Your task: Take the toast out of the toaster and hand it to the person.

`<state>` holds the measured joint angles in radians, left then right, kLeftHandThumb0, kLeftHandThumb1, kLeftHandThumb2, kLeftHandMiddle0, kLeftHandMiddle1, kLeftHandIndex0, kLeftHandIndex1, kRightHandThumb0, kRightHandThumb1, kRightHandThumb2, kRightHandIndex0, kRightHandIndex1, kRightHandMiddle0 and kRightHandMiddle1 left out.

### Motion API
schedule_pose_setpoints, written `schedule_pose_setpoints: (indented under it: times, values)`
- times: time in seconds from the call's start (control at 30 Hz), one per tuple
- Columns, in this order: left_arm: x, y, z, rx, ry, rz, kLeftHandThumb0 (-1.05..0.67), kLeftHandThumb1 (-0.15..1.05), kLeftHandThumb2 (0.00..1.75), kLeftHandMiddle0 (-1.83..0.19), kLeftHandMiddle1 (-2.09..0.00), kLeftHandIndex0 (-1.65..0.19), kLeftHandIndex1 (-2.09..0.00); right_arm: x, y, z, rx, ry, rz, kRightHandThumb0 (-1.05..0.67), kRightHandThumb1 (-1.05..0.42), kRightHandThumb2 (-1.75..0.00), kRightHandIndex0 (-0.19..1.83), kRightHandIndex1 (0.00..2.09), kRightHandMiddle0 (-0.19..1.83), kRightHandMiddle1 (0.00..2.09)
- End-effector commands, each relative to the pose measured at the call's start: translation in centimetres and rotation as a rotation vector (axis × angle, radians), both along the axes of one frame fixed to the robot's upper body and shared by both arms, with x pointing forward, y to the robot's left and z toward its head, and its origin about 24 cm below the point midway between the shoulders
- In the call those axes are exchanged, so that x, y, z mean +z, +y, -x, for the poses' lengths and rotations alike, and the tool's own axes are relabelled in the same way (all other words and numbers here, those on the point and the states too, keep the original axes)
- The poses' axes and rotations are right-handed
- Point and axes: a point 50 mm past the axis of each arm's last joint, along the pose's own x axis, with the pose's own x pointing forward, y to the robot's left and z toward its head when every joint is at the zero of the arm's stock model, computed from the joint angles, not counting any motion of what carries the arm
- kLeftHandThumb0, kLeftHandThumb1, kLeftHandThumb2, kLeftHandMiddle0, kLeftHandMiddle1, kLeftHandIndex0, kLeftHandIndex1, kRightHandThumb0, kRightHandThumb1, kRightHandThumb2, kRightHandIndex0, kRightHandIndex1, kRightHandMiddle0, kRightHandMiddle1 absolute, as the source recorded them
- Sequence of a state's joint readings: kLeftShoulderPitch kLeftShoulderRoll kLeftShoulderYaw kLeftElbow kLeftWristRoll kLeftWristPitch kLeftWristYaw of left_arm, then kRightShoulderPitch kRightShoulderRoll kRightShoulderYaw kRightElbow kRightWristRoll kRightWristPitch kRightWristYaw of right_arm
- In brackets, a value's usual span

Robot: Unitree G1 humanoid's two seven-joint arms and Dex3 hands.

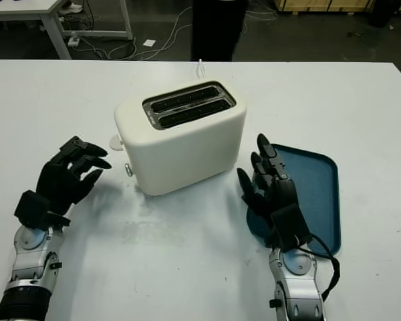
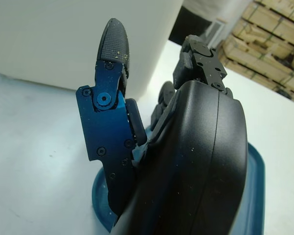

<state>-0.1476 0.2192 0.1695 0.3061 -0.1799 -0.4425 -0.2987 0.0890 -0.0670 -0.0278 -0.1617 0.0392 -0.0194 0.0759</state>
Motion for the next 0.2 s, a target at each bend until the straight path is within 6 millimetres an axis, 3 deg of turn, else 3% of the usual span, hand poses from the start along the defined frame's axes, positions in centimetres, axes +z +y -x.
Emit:
schedule_pose_setpoints:
  times: [0.0,0.17]
  values:
    - [0.02,-0.06,0.20,0.000,-0.003,0.015,-1.05,0.91,0.03,-0.28,-1.53,-0.42,-1.28,0.66,-0.10,-0.12,-0.004,-0.044,0.014,-0.57,-0.92,-0.47,0.14,0.01,0.13,0.00]
    - [-0.15,-0.02,0.07,0.018,-0.006,0.032,-1.05,0.91,0.01,-0.26,-1.53,-0.41,-1.29,0.54,-0.02,-0.19,-0.008,-0.033,-0.002,-0.57,-0.92,-0.46,0.14,0.01,0.13,0.00]
